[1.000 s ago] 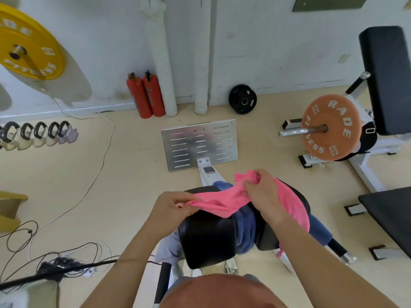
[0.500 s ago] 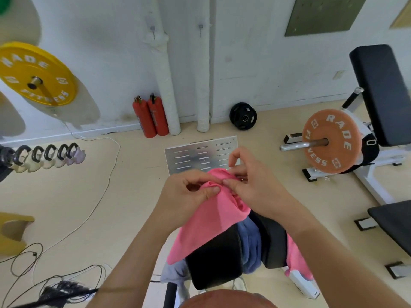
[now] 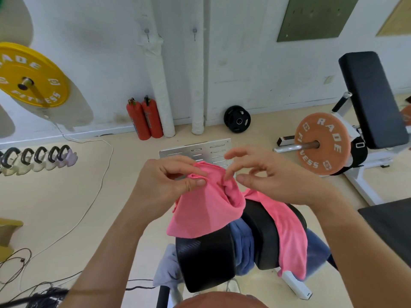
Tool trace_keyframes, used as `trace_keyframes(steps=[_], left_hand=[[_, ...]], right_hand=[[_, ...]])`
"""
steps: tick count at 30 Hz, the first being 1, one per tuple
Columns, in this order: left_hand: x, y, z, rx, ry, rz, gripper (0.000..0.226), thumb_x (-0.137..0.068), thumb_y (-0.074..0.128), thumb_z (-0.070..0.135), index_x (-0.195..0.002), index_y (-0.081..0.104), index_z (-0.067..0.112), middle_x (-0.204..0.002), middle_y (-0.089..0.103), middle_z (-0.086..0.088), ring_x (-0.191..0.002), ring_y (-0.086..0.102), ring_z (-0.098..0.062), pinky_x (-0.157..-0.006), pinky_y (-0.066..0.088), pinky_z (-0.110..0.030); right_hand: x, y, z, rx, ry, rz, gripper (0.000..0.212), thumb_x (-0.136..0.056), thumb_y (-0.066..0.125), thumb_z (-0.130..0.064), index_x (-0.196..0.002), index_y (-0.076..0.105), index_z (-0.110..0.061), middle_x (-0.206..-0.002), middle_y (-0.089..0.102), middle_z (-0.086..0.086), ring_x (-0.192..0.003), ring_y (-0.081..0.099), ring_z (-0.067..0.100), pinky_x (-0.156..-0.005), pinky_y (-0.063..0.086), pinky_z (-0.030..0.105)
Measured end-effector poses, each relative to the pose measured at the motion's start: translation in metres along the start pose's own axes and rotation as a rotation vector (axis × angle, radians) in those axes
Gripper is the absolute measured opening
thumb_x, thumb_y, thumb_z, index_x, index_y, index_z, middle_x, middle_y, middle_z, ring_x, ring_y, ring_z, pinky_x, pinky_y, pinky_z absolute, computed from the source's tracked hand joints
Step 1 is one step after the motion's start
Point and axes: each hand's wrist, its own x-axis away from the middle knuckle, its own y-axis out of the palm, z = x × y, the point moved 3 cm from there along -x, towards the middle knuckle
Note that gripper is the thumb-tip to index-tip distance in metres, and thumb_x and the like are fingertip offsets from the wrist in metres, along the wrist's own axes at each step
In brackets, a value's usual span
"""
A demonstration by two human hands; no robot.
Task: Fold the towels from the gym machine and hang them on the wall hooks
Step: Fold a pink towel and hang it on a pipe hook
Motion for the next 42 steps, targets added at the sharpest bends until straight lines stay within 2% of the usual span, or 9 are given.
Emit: trace_keyframes(steps=[3,5,9,15,21,27,32,35,42], left_hand=[[-0.001,0.001,0.001,0.019,-0.019,-0.021,0.018,-0.057,0.079,0.020,-0.074,0.078,0.025,-0.085,0.072,0.004,-0.084,0.066,-0.010,-0.078,0.052,-0.025],[0.000,0.000,0.001,0.031,-0.020,-0.042,0.023,-0.055,0.086,0.016,-0.074,0.078,0.027,-0.084,0.072,0.006,-0.085,0.066,-0.010,-0.077,0.052,-0.025],[0.002,0.000,-0.002,-0.017,-0.006,-0.089,0.021,-0.060,0.085,0.014,-0.075,0.078,0.027,-0.087,0.072,0.002,-0.086,0.067,-0.013,-0.078,0.053,-0.024],[0.004,-0.014,-0.024,-0.088,-0.090,-0.028,0.018,-0.064,0.081,0.008,-0.074,0.078,0.023,-0.087,0.072,0.001,-0.087,0.067,-0.015,-0.080,0.054,-0.031],[0.008,-0.020,-0.043,0.182,-0.171,0.043,0.010,-0.062,0.075,0.010,-0.070,0.077,0.016,-0.080,0.071,-0.001,-0.082,0.064,-0.013,-0.073,0.052,-0.022],[0.009,-0.021,-0.055,0.358,-0.150,0.055,0.037,-0.050,0.088,0.043,-0.073,0.077,0.016,-0.079,0.070,0.000,-0.083,0.061,-0.017,-0.075,0.050,-0.023],[0.011,-0.017,-0.048,0.235,-0.169,0.096,0.011,-0.061,0.080,0.013,-0.071,0.077,0.013,-0.076,0.071,0.000,-0.077,0.062,-0.011,-0.069,0.050,-0.020],[0.010,-0.018,-0.045,0.204,-0.187,0.223,0.009,-0.060,0.076,0.019,-0.069,0.076,0.018,-0.070,0.072,0.004,-0.068,0.063,-0.006,-0.064,0.050,-0.016],[0.008,-0.014,-0.056,0.276,-0.225,0.207,0.027,-0.054,0.088,0.043,-0.065,0.075,0.021,-0.068,0.070,0.002,-0.067,0.061,-0.011,-0.061,0.049,-0.022]], right_hand=[[-0.002,0.014,-0.001,0.133,-0.081,-0.091,0.017,-0.092,0.060,-0.013,-0.098,0.075,-0.017,-0.112,0.062,-0.001,-0.101,0.047,-0.004,-0.083,0.032,0.003],[-0.010,0.030,-0.001,0.186,-0.112,-0.146,0.019,-0.089,0.057,-0.010,-0.081,0.073,-0.014,-0.089,0.064,0.004,-0.082,0.052,0.010,-0.075,0.039,0.017],[-0.022,0.050,0.010,0.355,-0.010,-0.277,0.036,-0.080,0.050,-0.012,-0.052,0.042,-0.033,-0.055,0.046,-0.010,-0.054,0.046,0.006,-0.055,0.032,0.020],[-0.018,0.036,0.011,0.351,0.144,-0.460,0.047,-0.094,0.045,-0.050,-0.058,0.052,-0.021,-0.057,0.045,-0.001,-0.052,0.040,0.010,-0.058,0.038,0.027],[-0.006,0.011,0.004,0.109,0.140,-0.509,0.019,-0.087,0.067,-0.036,-0.075,0.054,-0.028,-0.062,0.058,-0.023,-0.056,0.054,-0.003,-0.059,0.040,0.013],[-0.003,0.003,0.029,-0.372,0.204,-0.262,0.017,-0.090,0.064,-0.022,-0.085,0.067,-0.006,-0.076,0.065,0.005,-0.071,0.060,0.010,-0.062,0.043,0.026],[0.001,0.016,0.032,0.479,-0.226,0.134,0.023,-0.089,0.058,-0.032,-0.086,0.074,-0.016,-0.086,0.068,-0.004,-0.077,0.062,0.014,-0.066,0.051,0.031],[0.008,0.024,0.027,0.612,-0.387,0.272,0.013,-0.083,0.062,-0.022,-0.081,0.073,-0.014,-0.087,0.069,-0.002,-0.075,0.065,0.021,-0.057,0.054,0.034],[0.005,0.021,0.030,-0.153,-0.034,0.332,0.021,-0.083,0.071,-0.022,-0.065,0.071,-0.012,-0.072,0.066,-0.004,-0.064,0.059,0.008,-0.058,0.040,0.013]])
